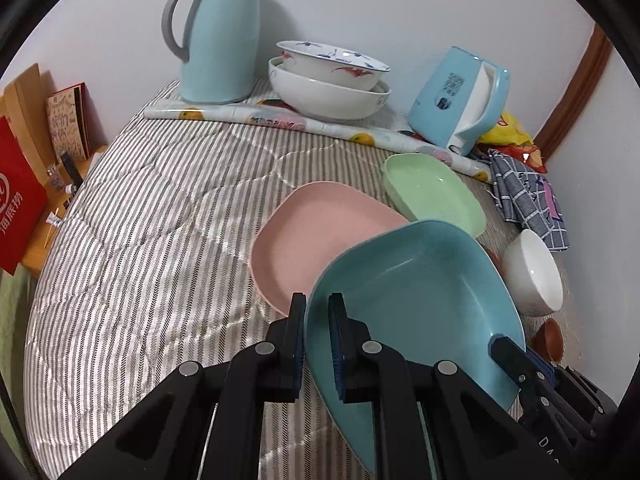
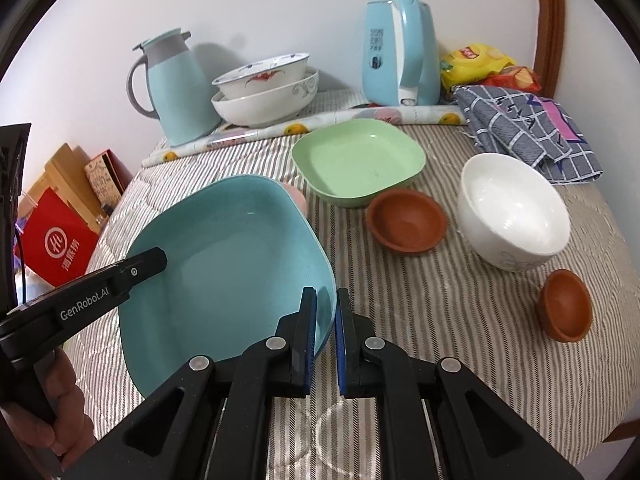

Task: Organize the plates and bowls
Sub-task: 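Lift the teal plate with both grippers and carry it over the pink plate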

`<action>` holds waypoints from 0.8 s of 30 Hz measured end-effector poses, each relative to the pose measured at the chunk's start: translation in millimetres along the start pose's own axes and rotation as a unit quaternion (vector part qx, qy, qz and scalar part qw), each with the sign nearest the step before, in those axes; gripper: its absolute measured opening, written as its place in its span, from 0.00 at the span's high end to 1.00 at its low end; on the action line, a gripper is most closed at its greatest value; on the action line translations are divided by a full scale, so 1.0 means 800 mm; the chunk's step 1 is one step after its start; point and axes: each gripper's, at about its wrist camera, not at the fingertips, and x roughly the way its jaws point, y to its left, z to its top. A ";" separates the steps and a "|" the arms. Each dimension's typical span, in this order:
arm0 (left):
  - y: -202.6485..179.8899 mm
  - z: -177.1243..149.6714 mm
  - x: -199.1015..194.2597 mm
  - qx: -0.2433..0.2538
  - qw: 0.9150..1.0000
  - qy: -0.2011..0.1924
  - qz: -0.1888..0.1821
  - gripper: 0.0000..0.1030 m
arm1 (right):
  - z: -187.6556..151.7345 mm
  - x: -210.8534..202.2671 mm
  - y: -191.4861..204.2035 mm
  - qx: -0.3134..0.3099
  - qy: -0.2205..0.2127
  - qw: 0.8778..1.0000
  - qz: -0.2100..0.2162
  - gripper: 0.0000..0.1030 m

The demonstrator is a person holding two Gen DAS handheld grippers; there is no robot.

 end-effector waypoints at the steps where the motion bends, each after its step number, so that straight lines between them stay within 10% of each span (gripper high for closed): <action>1: 0.003 0.002 0.003 -0.003 1.000 0.001 0.000 0.89 | 0.001 0.003 0.002 -0.001 0.002 1.000 0.000 0.92; 24: 0.043 0.032 0.051 -0.037 0.999 0.025 0.002 0.89 | 0.039 0.067 0.036 -0.039 0.038 0.998 -0.008 0.92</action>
